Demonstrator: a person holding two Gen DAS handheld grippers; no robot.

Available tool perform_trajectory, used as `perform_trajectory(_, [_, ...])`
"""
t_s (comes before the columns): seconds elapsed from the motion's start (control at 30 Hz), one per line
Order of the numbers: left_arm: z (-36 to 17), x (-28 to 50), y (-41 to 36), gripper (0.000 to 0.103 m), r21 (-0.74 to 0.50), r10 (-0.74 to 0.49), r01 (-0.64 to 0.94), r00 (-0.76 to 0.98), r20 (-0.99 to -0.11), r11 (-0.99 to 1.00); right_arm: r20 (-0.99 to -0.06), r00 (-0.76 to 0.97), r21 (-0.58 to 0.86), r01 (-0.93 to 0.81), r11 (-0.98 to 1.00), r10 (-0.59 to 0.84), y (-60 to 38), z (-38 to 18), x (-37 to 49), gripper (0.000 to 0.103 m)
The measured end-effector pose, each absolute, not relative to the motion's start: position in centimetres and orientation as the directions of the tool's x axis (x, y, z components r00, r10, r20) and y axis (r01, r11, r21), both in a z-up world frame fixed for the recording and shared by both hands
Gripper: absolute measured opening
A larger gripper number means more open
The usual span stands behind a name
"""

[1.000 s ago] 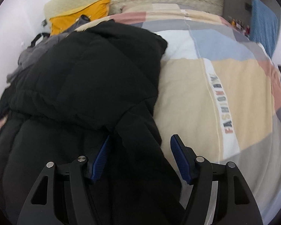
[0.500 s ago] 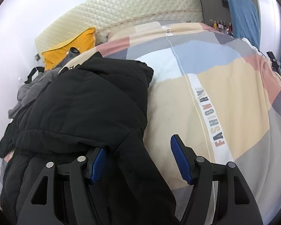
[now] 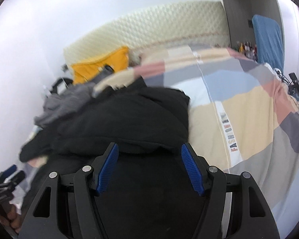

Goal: Fold large clothes
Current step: 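Release the sleeve and smooth the folded side with the right gripper, then move the left gripper to the other sleeve cuff of the jacket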

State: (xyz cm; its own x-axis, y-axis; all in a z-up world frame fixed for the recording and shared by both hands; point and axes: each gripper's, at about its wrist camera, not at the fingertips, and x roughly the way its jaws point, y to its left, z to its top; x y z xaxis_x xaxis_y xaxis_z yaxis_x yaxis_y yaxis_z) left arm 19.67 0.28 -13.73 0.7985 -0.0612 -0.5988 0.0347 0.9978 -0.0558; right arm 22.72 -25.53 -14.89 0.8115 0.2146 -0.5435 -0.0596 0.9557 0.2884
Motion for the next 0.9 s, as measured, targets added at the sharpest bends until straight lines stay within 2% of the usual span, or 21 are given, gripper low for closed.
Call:
perform_trajectory(0.3, [-10.7,15.2,-0.4,0.103,-0.094,-0.095,0.052,0.833,-0.545,0.994,-0.48,0.853,0.243,-0.094,0.966,0.203,-23.3,-12.8,15.2,0.064])
perform_trajectory(0.43, [-10.4,14.3,-0.1,0.103,-0.129,-0.121,0.059,0.822,-0.557,0.99,-0.456,0.876,0.16,-0.091,0.983,0.155,-22.7,-12.0,12.3,0.064])
perform_trajectory(0.9, [-10.8,11.1,0.5,0.103,-0.093,-0.105,0.063,0.821,-0.562,0.994,-0.355,0.924,0.161,-0.091,0.983,0.144,-21.2,-11.7,4.1,0.067])
